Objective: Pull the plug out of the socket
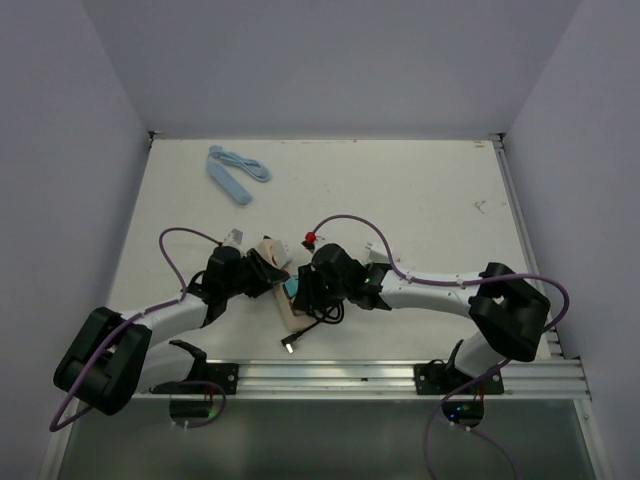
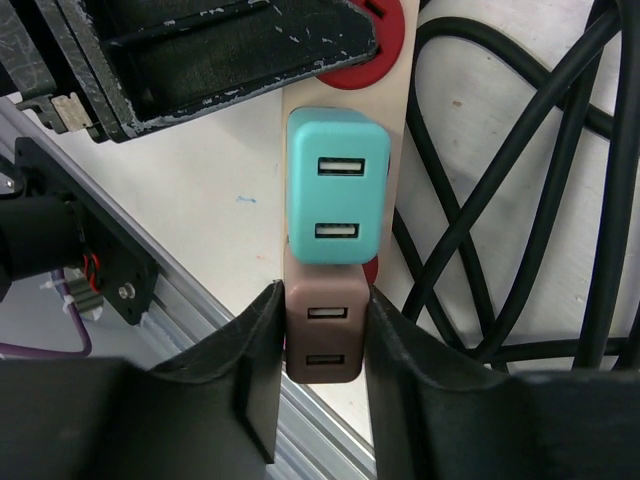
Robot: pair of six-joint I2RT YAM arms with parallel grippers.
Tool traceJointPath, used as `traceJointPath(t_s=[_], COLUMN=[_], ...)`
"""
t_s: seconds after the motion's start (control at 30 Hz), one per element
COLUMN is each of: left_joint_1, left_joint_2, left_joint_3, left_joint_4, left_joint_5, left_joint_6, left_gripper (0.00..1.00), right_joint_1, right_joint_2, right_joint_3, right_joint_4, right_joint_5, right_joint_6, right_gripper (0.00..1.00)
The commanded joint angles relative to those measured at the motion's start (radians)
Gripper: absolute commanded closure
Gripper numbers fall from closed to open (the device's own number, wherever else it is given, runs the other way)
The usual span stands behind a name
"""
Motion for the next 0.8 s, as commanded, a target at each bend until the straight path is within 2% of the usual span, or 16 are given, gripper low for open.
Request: traceJointPath(t_s=[0.0,0.1,0.13,0.23,0.6,0.77], left_joint_1=[-0.001,-0.001,-0.001,-0.001,-0.003,-0.003], left_joint_2=[0.008,0.015,0.024,0.038,0.051,0.051], left_joint_3=[-0.015,-0.015,-0.013,-0.019,-0.024,-0.029], left_joint_4=[0.025,0.001,-0.009,-0.042,-0.174,-0.182], left_joint_5=[-0.009,-0.028,-0.034,-0.069,-0.201,-0.206], left_joint_6=[0.033,0.044,0.050,0.073,0.122,0.128], left_gripper=[1.00,1.00,1.00,1.00,1.00,1.00], right_joint_1=[-0.008,-0.022,-0.028,-0.033,-0.065,-0.090], right_joint_2=[-0.001,-0.024,-0.030,-0.065,-0.151,-0.156], right_joint_3=[-0.003,-0.023,-0.029,-0.029,-0.030,-0.024], right_joint_4=[0.085,0.092,0.092,0.078,0.036,0.022], right_joint_5=[-0.033,-0.045,-0.050,-0.047,-0.039,-0.058], right_joint_6=[0.021,0.029,0.029,0.028,0.029,0.037], right_gripper=[0.71,0.83,0.90,1.00,1.00,1.00])
